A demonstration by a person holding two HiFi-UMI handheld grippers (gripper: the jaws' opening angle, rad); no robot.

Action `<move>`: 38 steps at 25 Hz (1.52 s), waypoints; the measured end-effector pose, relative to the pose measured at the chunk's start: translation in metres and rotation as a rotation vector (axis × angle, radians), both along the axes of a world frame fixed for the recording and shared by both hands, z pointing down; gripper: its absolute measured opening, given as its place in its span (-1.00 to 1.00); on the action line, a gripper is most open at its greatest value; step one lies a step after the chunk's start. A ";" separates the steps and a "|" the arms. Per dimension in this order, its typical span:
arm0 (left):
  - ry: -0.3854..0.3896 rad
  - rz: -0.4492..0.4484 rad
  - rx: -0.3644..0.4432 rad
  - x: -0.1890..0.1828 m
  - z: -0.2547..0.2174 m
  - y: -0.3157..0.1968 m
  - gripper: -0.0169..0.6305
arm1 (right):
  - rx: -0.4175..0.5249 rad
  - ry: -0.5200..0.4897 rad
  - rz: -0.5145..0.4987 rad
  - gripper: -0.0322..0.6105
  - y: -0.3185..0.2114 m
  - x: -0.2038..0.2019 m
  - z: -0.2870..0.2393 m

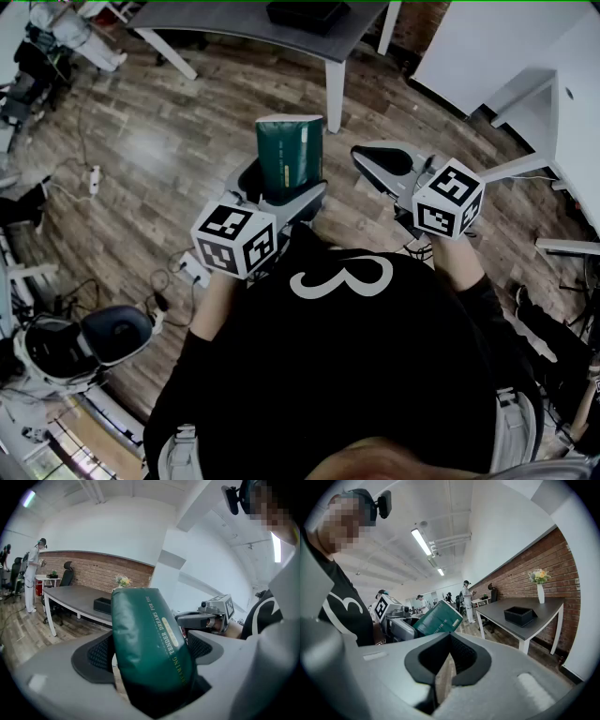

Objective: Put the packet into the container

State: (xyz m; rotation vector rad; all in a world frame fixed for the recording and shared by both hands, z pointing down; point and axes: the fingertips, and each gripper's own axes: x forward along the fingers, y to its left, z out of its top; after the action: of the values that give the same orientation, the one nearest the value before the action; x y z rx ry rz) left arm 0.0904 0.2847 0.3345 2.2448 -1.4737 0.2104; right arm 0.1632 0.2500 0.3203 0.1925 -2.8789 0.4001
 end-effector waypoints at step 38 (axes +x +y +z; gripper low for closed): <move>-0.041 0.135 0.009 -0.144 0.016 -0.132 0.50 | -0.084 -0.018 0.186 -0.89 -0.129 -0.138 0.013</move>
State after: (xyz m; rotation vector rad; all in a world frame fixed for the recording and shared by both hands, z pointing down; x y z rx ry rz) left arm -0.0540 0.1527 0.3504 2.3624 -1.3466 0.2931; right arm 0.0255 0.1213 0.3338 0.4462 -2.8636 0.5582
